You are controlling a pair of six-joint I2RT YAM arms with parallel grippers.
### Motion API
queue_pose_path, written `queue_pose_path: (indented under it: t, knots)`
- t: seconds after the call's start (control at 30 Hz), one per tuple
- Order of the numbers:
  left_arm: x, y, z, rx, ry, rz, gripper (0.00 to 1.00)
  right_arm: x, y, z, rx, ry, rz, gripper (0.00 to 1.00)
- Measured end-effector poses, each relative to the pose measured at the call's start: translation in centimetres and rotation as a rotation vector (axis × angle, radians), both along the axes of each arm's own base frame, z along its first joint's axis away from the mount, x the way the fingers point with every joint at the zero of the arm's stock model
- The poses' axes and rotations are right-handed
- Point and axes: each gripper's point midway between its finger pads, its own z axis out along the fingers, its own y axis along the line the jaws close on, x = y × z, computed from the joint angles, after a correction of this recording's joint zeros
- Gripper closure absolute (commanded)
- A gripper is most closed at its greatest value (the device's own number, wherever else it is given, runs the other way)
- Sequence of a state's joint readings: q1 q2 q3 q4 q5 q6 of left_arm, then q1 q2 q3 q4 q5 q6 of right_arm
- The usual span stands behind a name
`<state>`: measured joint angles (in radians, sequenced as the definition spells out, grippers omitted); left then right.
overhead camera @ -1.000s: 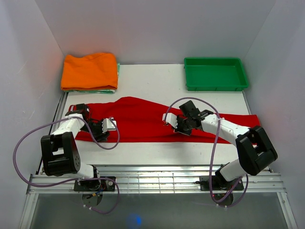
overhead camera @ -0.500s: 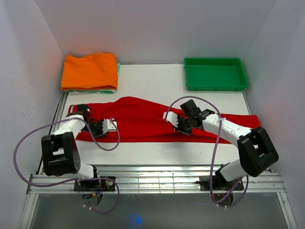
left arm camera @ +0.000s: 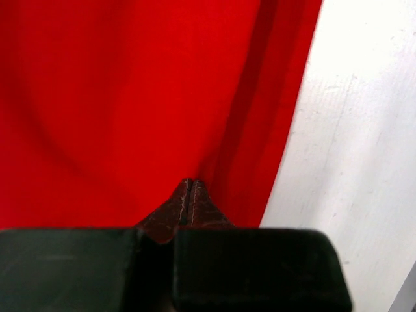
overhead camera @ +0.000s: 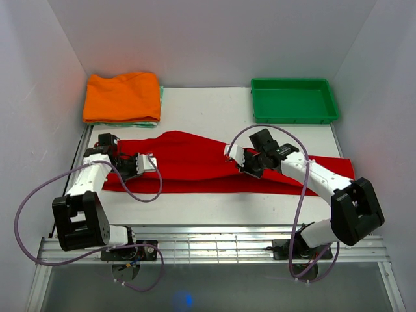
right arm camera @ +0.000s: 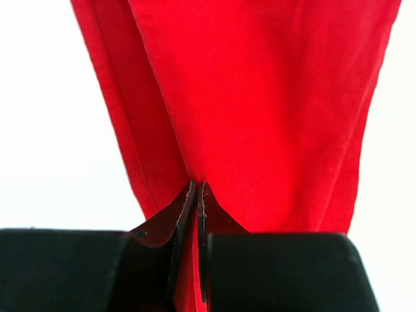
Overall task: Fold and stack the trousers
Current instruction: Fold the trousers
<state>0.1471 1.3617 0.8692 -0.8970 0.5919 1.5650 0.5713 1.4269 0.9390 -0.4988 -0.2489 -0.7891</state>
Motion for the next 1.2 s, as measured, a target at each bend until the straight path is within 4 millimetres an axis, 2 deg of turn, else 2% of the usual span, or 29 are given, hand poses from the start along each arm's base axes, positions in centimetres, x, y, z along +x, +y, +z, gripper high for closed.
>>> queue_pose_path:
  t: [0.13, 0.27, 0.37, 0.6, 0.73, 0.83, 0.9, 0.93, 1.03, 1.07, 1.2]
  knots:
    - [0.8, 0.3, 2.6, 0.006, -0.063, 0.001, 1.00, -0.6, -0.1, 1.4, 0.021, -0.009, 0.014, 0.92]
    - [-0.4, 0.2, 2.9, 0.009, -0.048, -0.016, 1.00, -1.5, -0.3, 1.2, 0.021, -0.002, 0.038, 0.92]
    - [-2.0, 0.0, 1.5, 0.008, -0.002, -0.039, 1.00, -2.7, -0.8, -0.7, 0.002, 0.040, 0.055, 0.92]
    - [-6.1, -0.3, -5.0, -0.007, 0.206, -0.039, 1.00, -4.3, -1.5, -6.5, -0.067, 0.175, 0.079, 0.92]
    - [-5.7, -0.3, -5.3, -0.034, 0.259, 0.007, 1.00, -3.6, -1.0, -6.4, -0.056, 0.166, 0.070, 0.92]
    - [-5.7, -0.3, -5.3, -0.036, 0.273, 0.021, 0.94, -3.6, -0.9, -6.4, -0.057, 0.174, 0.062, 0.67]
    - [-5.6, -0.1, -5.3, -0.035, 0.267, 0.026, 0.89, -3.4, -1.0, -6.2, -0.060, 0.167, 0.056, 0.58]
    - [-5.6, -0.1, -5.3, -0.034, 0.263, 0.026, 0.86, -3.4, -1.1, -6.1, -0.062, 0.161, 0.051, 0.47]
    - [-5.6, 0.1, -5.3, -0.037, 0.241, 0.021, 0.80, -3.0, -1.8, -4.7, -0.052, 0.128, 0.018, 0.37]
    - [-5.6, 0.2, -5.3, -0.039, 0.236, 0.022, 0.78, -2.7, -2.4, -3.8, -0.038, 0.111, -0.003, 0.36]
    - [-5.4, 1.1, -5.3, -0.048, 0.227, 0.045, 0.65, -0.2, -6.4, -0.1, 0.013, 0.050, -0.162, 0.38]
